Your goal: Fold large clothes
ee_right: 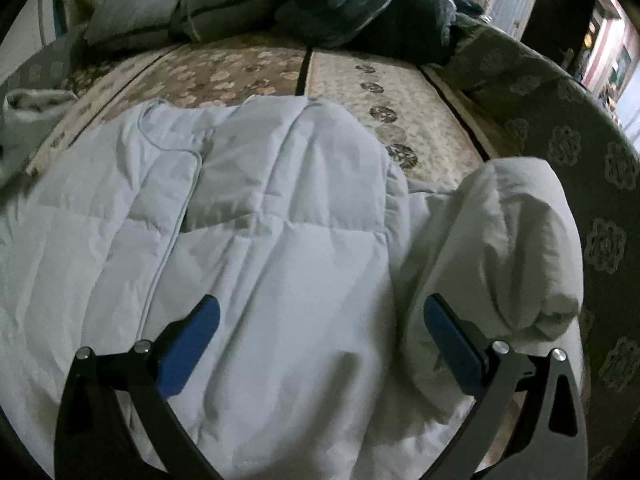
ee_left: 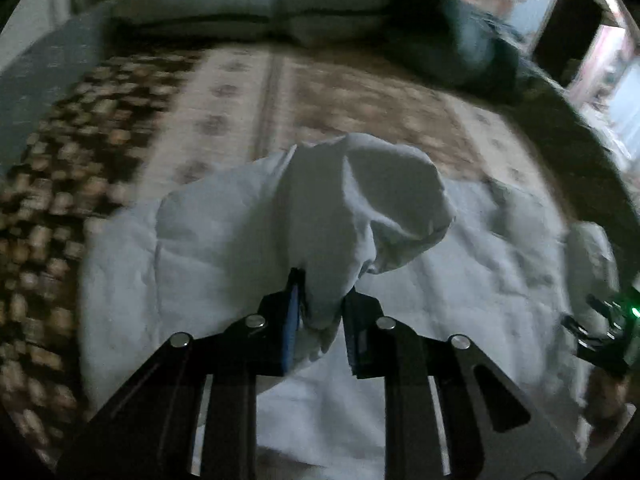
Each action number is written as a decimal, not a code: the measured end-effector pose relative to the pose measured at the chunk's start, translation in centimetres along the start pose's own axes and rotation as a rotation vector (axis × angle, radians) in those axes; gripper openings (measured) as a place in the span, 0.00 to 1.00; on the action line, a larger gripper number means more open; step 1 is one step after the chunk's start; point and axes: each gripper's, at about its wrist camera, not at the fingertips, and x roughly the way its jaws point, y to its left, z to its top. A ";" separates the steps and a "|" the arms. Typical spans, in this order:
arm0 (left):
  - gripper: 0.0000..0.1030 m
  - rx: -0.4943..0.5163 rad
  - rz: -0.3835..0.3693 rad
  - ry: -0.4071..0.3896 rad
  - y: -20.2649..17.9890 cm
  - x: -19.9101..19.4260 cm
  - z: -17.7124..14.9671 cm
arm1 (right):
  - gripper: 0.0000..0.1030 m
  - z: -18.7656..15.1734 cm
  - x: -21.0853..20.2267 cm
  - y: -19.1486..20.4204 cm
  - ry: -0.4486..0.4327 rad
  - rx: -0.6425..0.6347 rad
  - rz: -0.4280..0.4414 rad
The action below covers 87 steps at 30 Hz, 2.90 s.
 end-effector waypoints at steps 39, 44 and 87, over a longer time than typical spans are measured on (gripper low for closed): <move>0.97 0.136 0.335 -0.054 4.8 -7.8 -6.1 | 0.98 -0.1 -3.7 5.4 0.044 -0.075 0.069; 0.97 0.132 0.357 -0.054 6.7 -6.7 -5.5 | 0.79 1.3 -3.9 8.8 0.036 -0.133 0.140; 0.97 0.101 0.257 0.063 -0.3 0.9 -6.9 | 0.14 0.0 -0.2 3.1 0.067 -0.009 0.146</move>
